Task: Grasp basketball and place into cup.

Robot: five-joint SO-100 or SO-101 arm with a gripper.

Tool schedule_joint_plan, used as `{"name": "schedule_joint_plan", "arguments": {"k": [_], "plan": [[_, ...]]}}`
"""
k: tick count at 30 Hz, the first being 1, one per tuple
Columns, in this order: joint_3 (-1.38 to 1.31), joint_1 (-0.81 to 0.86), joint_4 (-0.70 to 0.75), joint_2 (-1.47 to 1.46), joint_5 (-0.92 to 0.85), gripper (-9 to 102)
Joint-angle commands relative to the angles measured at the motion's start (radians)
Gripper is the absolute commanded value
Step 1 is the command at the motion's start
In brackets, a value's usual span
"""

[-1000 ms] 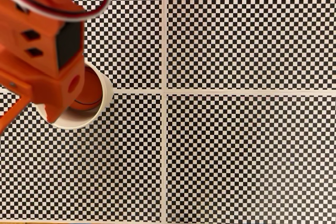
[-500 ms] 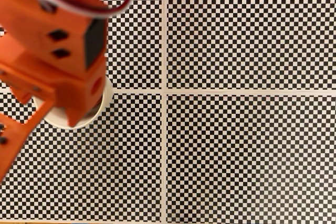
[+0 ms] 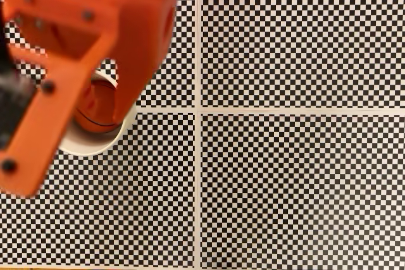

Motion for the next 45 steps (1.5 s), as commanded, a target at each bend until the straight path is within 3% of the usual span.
{"name": "schedule_joint_plan", "arguments": {"k": [1,5,11,19,24,34,45], "plan": [[0.121,-0.043,-0.002,0.132,-0.023,0],[0.229,-0.107,-0.020,0.239,-0.026,0],[0.561,-0.189,-0.175,0.548,-0.008,0],[0.808,-0.204,-0.187,0.838,-0.060,-1],[0.851,-0.227,-0.193,0.928,-0.072,-1],[1.081,-0.244,-0.394,1.210,-0.057,-1],[1.292,-0.235,-0.434,1.210,0.006,-1]]}}
